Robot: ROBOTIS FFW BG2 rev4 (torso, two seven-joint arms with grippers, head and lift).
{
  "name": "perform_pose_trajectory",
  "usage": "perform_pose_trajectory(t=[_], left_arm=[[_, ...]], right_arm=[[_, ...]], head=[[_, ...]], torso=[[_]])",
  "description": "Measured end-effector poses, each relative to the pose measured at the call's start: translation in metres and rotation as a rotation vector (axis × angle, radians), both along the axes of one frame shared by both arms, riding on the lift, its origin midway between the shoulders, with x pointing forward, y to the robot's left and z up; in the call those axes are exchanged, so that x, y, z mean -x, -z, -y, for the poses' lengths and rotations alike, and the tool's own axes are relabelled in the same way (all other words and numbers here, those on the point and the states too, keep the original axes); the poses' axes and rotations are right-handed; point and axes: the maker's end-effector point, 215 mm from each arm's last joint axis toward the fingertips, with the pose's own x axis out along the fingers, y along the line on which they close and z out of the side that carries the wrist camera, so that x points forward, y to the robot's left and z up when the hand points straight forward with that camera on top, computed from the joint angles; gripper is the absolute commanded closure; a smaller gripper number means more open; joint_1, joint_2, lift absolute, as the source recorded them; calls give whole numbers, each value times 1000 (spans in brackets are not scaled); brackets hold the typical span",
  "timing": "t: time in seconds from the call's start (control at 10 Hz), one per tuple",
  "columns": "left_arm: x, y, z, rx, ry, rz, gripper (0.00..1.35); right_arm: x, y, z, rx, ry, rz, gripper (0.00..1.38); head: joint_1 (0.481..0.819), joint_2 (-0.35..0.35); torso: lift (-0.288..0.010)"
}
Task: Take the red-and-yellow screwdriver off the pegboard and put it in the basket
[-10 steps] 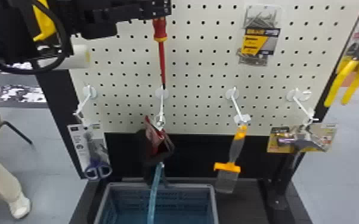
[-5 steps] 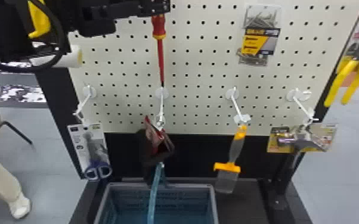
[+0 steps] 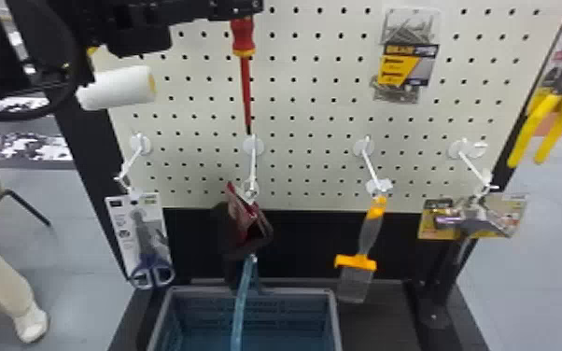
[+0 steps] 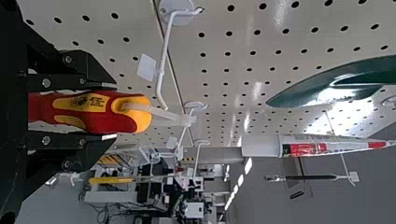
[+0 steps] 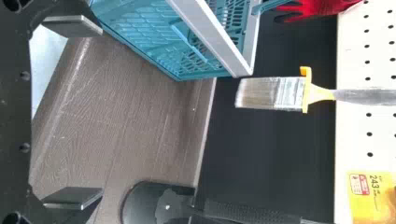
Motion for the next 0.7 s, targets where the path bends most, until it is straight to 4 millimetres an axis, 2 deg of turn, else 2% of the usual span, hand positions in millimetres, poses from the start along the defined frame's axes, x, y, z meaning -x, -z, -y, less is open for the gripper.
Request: perform_pose_trajectory(t=[0.2,0.7], left_arm=[[15,1,-2,12,-19,12,1003],[35,39,-24,79,-92,-69,1003]], right_arm=[[1,1,0,0,0,-2,96],[1,0,0,1,-2,-2,96]], head=[[549,0],[549,0]], torso=[[-100],[-100]])
